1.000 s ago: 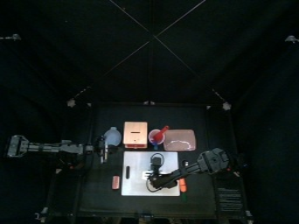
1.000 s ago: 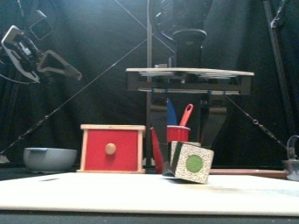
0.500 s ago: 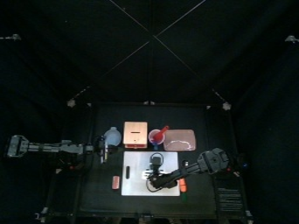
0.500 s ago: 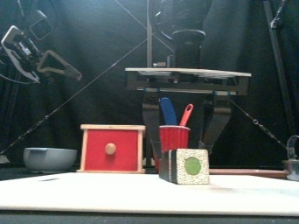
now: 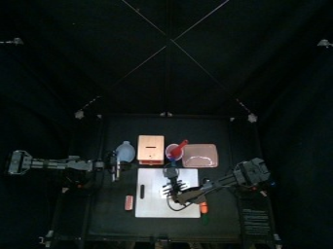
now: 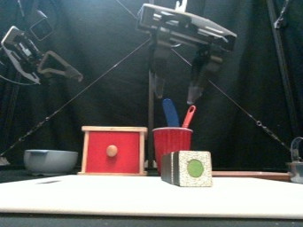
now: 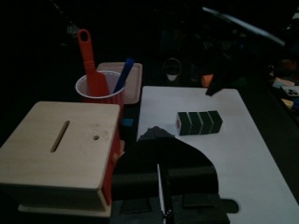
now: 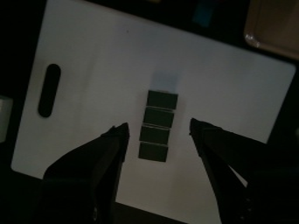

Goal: Place sushi on board then cut the sushi with the knife then place the pieces on the plate
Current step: Pick knife at handle with right hand

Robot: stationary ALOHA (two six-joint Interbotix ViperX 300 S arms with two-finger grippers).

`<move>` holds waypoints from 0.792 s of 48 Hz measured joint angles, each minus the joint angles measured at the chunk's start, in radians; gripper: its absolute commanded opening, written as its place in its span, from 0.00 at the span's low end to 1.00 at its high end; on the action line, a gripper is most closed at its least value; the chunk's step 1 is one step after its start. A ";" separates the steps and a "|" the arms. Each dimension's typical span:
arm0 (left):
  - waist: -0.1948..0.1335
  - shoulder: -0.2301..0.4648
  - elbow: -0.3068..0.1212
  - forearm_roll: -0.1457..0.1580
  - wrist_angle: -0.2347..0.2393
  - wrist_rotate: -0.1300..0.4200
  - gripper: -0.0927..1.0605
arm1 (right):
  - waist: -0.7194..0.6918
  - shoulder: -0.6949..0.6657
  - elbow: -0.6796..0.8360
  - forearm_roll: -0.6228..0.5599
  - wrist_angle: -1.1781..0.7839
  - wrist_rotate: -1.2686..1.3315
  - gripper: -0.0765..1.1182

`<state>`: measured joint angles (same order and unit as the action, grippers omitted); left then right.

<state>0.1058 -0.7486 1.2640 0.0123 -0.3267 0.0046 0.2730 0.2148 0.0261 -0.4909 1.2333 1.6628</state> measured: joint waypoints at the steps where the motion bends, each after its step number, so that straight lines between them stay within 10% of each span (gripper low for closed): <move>1: 0.002 0.000 0.000 -0.002 0.000 0.000 0.05 | -0.006 -0.012 0.002 0.002 0.002 -0.021 0.82; 38: 0.029 -0.006 -0.015 -0.011 0.000 -0.003 0.05 | -0.548 -0.356 0.005 0.314 0.014 -1.048 0.81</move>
<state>0.1350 -0.7547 1.2487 0.0015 -0.3267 0.0015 -0.2746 -0.1411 0.0307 -0.1764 1.2471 0.6151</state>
